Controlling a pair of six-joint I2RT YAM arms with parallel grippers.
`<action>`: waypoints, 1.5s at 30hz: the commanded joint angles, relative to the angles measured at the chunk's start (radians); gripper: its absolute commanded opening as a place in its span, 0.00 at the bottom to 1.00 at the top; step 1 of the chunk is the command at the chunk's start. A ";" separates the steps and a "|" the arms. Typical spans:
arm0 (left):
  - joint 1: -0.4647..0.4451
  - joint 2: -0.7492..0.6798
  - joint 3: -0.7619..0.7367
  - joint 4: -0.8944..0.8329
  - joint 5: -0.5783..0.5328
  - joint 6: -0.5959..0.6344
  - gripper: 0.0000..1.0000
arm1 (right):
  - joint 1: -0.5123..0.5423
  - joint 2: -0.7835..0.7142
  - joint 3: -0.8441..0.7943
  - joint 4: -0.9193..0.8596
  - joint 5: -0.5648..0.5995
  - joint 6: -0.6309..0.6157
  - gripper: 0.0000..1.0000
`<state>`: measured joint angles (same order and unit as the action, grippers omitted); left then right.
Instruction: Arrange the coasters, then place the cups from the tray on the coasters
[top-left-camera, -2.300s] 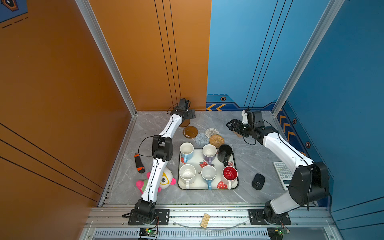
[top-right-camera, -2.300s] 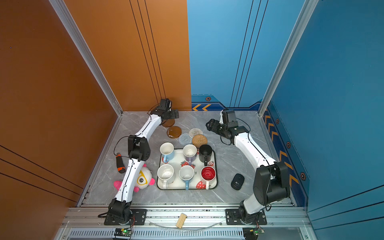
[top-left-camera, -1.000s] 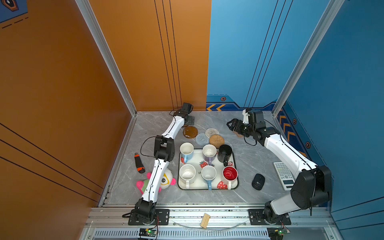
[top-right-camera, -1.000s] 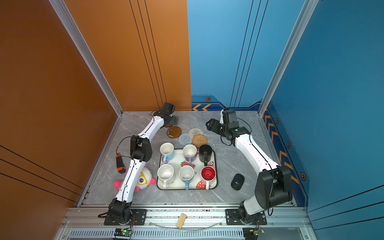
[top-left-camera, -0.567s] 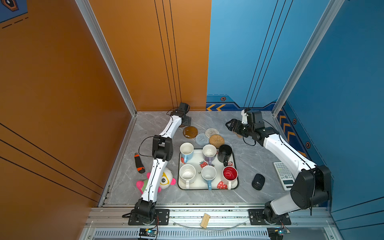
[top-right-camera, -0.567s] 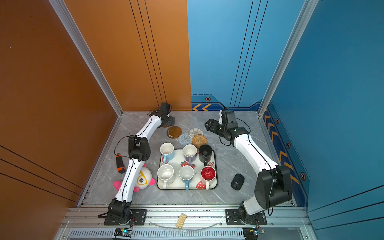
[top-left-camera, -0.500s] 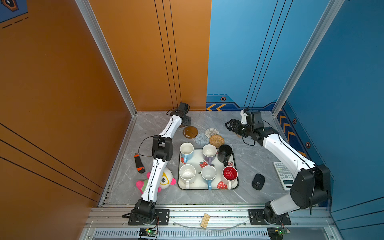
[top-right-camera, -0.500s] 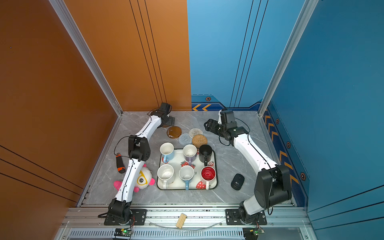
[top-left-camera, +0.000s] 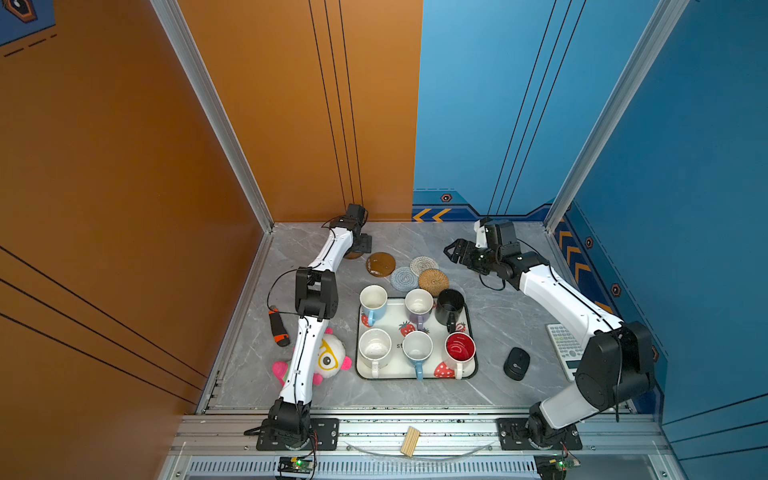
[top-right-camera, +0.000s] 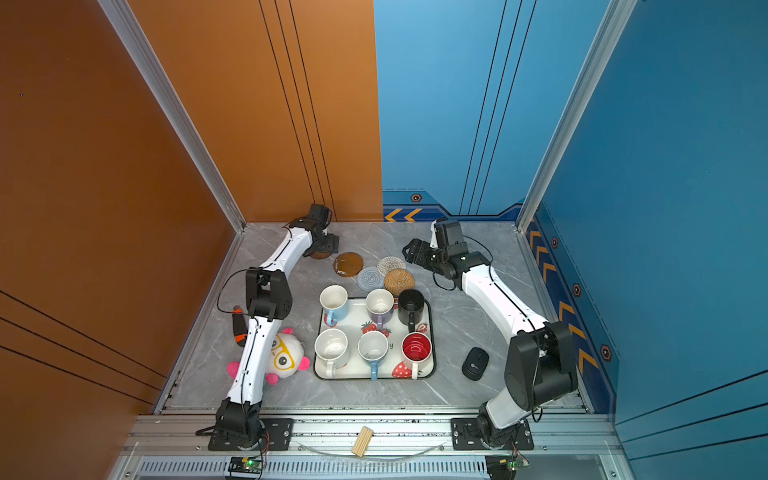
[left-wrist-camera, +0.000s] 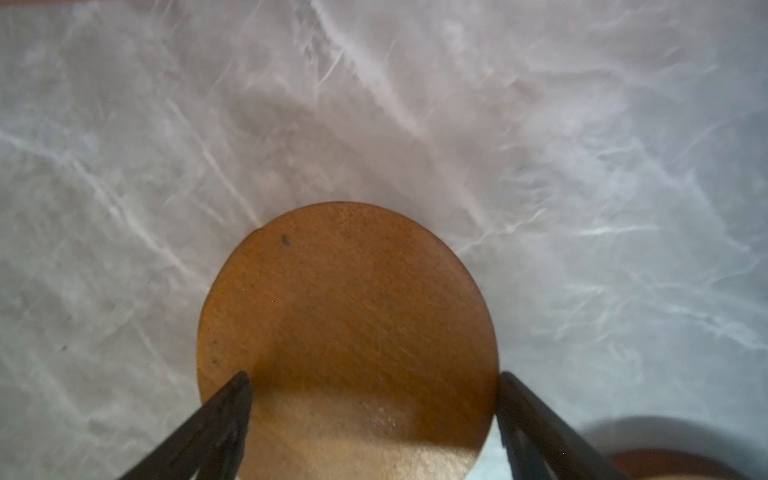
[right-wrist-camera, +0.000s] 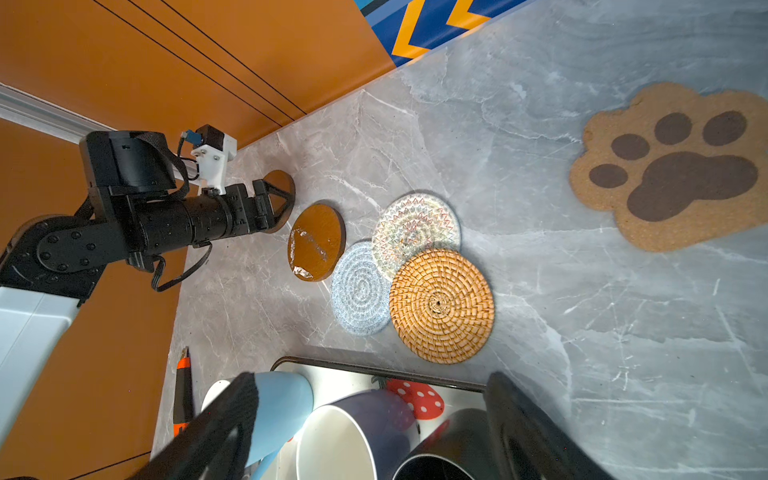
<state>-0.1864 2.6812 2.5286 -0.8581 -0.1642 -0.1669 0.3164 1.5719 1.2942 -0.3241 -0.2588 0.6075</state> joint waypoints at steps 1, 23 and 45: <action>0.005 -0.020 -0.065 -0.150 0.031 -0.024 0.91 | 0.010 0.014 0.031 -0.004 -0.013 0.014 0.84; -0.014 -0.207 -0.101 -0.167 0.118 -0.043 0.84 | 0.026 0.126 0.113 0.074 -0.112 0.028 0.78; 0.044 -0.094 0.065 0.073 0.177 -0.159 0.62 | 0.093 0.967 1.075 0.083 -0.533 0.218 0.00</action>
<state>-0.1520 2.5221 2.5439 -0.8528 -0.0311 -0.2821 0.4099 2.5587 2.3257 -0.2531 -0.7448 0.7925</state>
